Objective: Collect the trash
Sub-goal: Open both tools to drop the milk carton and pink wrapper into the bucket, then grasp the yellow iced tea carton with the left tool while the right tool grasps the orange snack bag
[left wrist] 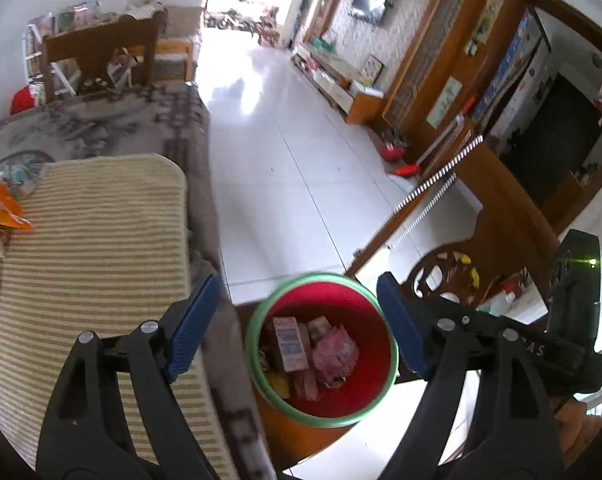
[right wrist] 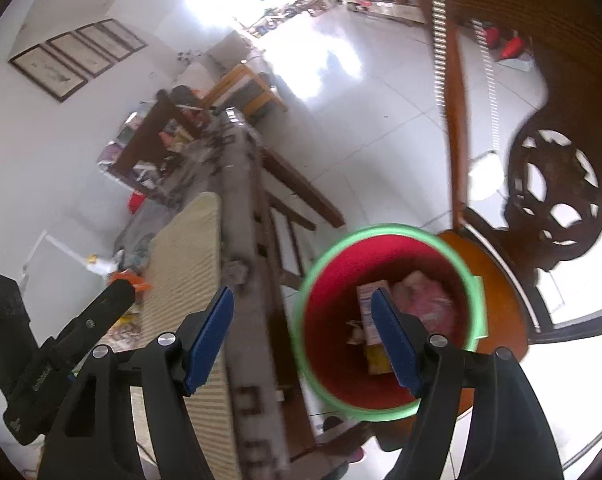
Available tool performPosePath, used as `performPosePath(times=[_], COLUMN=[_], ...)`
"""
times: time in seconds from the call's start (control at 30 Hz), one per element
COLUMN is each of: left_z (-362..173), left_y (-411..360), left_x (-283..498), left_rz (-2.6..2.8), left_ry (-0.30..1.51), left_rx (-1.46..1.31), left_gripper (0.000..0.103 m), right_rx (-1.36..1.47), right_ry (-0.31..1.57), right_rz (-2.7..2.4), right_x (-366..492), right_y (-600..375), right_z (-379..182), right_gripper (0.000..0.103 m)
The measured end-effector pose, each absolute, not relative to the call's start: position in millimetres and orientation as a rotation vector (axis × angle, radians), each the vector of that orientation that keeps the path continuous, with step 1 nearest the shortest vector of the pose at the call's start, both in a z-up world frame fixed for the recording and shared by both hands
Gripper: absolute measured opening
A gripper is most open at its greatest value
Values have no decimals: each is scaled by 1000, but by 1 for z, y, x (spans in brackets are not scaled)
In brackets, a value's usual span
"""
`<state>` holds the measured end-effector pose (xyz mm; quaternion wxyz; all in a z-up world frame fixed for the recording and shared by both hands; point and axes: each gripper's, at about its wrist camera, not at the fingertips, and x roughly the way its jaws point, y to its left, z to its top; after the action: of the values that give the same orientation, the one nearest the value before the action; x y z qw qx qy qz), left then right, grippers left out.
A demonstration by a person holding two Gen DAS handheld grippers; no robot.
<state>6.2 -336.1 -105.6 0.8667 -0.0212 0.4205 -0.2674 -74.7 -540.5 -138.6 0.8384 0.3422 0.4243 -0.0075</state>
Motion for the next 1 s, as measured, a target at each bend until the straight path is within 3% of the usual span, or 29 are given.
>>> performPosePath(times=[0.47,0.8,1.0], left_z=[-103,-128,-152], left_y=[-167,20,71], left_x=[17,70,137], left_rz=[-431,-155,-92], left_ry=[842,868,923], left_rx=[-124,-103,5], left_gripper=[80,81,81], right_rx=[638,642,603], right_ry=[826,975,1049], right_rz=[234,452,495], right_x=[-20,25,30], right_y=[-363,-193,-136], right_z=[-71,-97,-113], right_gripper=[74,75,75])
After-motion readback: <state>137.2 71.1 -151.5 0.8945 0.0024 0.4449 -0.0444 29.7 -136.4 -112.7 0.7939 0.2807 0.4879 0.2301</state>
